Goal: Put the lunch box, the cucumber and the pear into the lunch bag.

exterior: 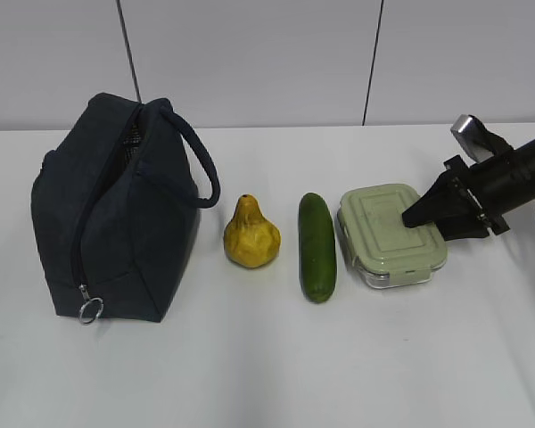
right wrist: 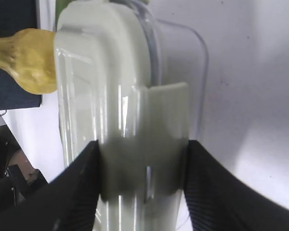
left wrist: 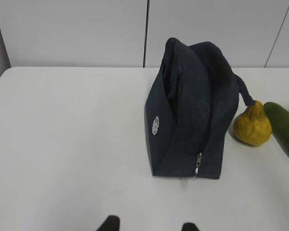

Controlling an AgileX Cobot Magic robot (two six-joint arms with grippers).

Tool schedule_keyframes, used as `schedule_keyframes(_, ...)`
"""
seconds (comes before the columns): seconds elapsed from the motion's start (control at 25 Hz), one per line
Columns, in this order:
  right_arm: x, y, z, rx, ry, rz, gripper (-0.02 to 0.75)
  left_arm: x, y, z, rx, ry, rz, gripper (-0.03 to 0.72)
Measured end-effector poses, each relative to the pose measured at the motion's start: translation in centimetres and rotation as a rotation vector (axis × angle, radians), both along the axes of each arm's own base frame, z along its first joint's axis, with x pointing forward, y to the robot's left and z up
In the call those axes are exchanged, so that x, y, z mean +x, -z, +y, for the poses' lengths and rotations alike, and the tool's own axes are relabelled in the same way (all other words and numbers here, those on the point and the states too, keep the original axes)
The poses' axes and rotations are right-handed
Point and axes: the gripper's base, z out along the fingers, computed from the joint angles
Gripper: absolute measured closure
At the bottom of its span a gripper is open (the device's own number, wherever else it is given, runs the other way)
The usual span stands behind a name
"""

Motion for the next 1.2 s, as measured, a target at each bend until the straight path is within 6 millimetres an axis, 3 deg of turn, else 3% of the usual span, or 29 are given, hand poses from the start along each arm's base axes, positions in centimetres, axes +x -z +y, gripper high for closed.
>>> schedule_keyframes(0.2, 0.0, 0.0, 0.0, 0.001, -0.001, 0.001, 0.36, 0.5, -0.1, -0.3, -0.034, 0.023, 0.021, 0.447)
schedule_keyframes(0.36, 0.0, 0.0, 0.0, 0.001, -0.001, 0.001, 0.36, 2.4, -0.5, -0.7, -0.083, 0.045, 0.106, 0.447)
schedule_keyframes(0.6, 0.0, 0.0, 0.0, 0.001, -0.001, 0.001, 0.36, 8.2, -2.2, -1.0, -0.183, 0.037, 0.053, 0.44)
schedule_keyframes(0.92, 0.0, 0.0, 0.0, 0.001, -0.001, 0.001, 0.36, 15.8, -0.6, -1.9, -0.255, 0.095, 0.258, 0.346)
schedule_keyframes(1.2, 0.0, 0.0, 0.0, 0.002, -0.002, 0.002, 0.36, 22.4, 0.1, -2.1, -0.254, 0.12, 0.413, 0.328)
